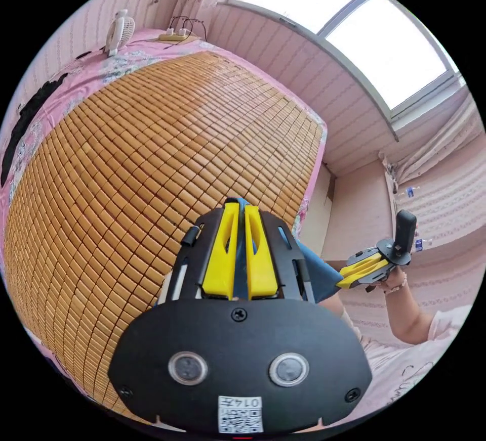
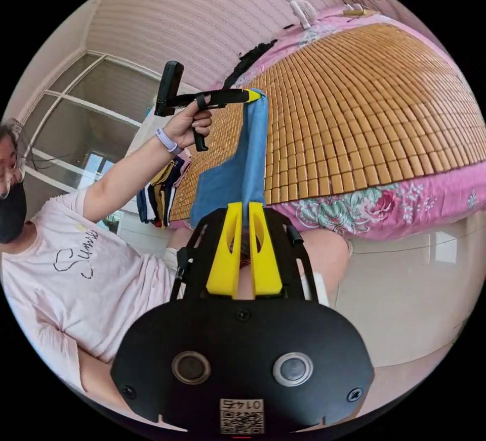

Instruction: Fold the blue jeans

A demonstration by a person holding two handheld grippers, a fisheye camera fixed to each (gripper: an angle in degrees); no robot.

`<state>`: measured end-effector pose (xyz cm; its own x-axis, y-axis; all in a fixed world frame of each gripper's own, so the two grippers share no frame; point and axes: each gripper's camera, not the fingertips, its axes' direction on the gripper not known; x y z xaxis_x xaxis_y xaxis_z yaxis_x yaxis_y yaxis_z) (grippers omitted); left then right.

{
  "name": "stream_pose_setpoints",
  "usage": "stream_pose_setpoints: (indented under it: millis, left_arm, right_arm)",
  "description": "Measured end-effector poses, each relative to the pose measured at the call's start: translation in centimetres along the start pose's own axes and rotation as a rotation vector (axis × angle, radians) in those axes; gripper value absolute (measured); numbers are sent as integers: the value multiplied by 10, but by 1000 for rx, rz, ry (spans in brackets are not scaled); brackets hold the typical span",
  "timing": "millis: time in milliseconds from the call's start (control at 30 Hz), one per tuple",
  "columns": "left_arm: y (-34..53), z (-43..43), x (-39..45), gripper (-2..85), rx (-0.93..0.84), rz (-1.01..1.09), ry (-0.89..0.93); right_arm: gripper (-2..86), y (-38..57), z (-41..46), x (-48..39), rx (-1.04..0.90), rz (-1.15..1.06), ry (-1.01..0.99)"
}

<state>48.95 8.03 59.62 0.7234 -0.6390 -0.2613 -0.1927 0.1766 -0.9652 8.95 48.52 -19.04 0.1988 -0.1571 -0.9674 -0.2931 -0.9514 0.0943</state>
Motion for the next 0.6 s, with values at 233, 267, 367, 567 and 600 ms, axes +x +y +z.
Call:
stream_pose_setpoints:
  millis: [233,267,367,567,600]
  left_arm:
    - [113,-147,-22,11,236,83,-34]
    - [132,-158,-28,17,239,74,-59]
    - [240,-197,-70,42,258,-68,-234]
    - [443,-193,-159,94,237,-549,-180]
    - [468,-190,-161,98,259,-575,-155]
  right_arm:
    - [27,-14,12,-98,-54,-304,-94]
    - [33,-19,39,-118,-108,-357,-150]
    - [63,-26,129,-155,-251,-393,-263]
    - [98,-21,189,-173,-371,-394,-67]
    - [105,-25,180,-168,-305,-371,-12]
